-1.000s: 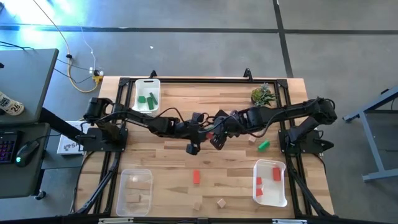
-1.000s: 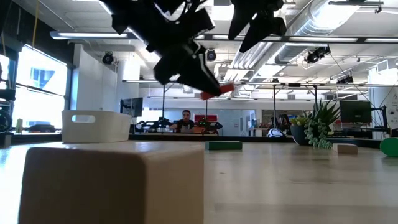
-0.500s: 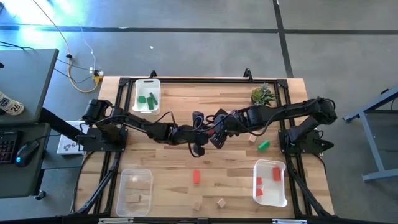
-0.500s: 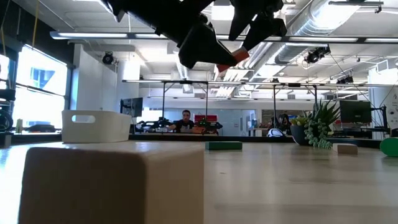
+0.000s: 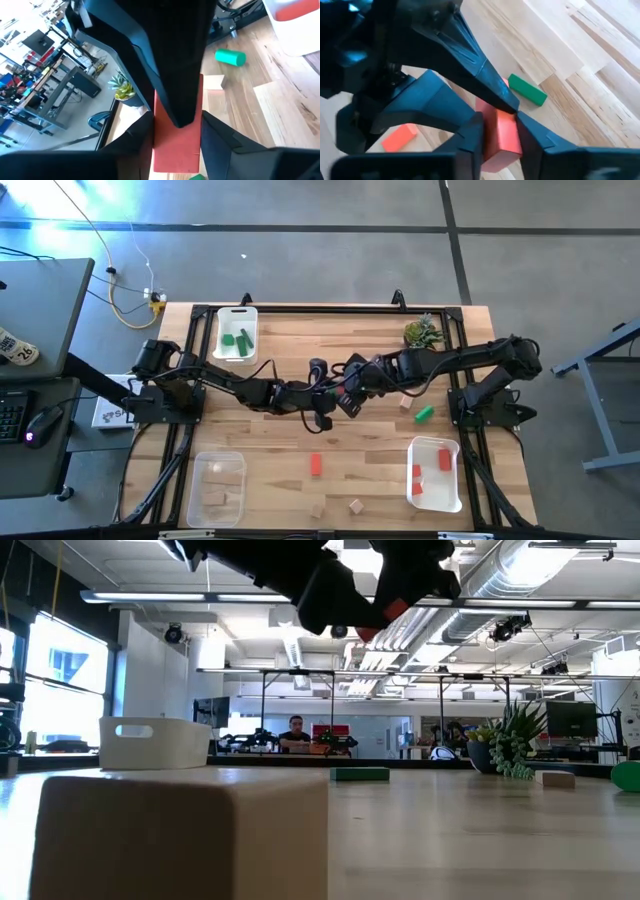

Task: Sort & place blocks by color
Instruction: Put the orange block into the bottom white bin

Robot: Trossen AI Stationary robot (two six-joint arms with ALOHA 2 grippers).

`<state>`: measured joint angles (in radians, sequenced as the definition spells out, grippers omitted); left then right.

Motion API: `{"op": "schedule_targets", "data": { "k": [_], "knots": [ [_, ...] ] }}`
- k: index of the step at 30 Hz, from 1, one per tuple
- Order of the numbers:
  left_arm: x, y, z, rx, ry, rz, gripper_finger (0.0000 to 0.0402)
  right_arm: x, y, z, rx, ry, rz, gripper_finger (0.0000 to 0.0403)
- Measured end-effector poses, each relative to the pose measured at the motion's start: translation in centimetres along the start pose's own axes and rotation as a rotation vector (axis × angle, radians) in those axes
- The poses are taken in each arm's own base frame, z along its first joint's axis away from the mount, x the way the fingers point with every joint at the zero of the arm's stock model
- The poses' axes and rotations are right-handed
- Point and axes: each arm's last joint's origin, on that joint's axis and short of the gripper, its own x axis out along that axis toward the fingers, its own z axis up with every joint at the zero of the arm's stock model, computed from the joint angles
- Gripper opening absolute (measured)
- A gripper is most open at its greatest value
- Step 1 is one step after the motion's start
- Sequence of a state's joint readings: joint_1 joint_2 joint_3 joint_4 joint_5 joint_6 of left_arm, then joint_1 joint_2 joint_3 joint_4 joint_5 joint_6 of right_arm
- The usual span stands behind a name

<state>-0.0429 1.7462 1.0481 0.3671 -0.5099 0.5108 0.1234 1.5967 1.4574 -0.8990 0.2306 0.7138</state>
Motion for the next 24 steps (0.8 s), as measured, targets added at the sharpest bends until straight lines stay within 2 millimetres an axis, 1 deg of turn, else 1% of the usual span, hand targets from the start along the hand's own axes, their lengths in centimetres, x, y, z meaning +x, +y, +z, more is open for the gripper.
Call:
{"op": "schedule_targets", "data": {
  "k": [2, 9, 13, 15, 19, 24],
  "knots": [
    [0.0, 0.0, 0.0, 0.003, 0.004, 0.001, 0.0122, 0.0, 0.0, 0.1, 0.001, -0.003, 0.001, 0.0044],
    [0.0, 0.0, 0.0, -0.033, 0.000, -0.007, 0.0148, 0.0, -0.1, -0.1, -0.028, 0.016, -0.009, 0.0037],
    [0.0, 0.0, 0.0, -0.039, 0.003, -0.002, 0.0165, 0.0, -0.5, -0.7, -0.013, 0.077, -0.054, 0.0036],
    [0.0, 0.0, -0.1, -0.045, 0.009, -0.004, 0.0176, -0.1, -0.8, -1.2, 0.002, 0.112, -0.091, 0.0036],
    [0.0, -0.1, -0.4, -0.059, 0.041, -0.013, 0.0192, -0.5, -0.8, -2.3, 0.019, 0.172, -0.152, 0.0036],
    [0.0, -0.1, -0.7, -0.052, 0.075, -0.001, 0.0193, -1.1, 0.0, -3.9, 0.043, 0.206, -0.195, 0.0037]
  ]
}}
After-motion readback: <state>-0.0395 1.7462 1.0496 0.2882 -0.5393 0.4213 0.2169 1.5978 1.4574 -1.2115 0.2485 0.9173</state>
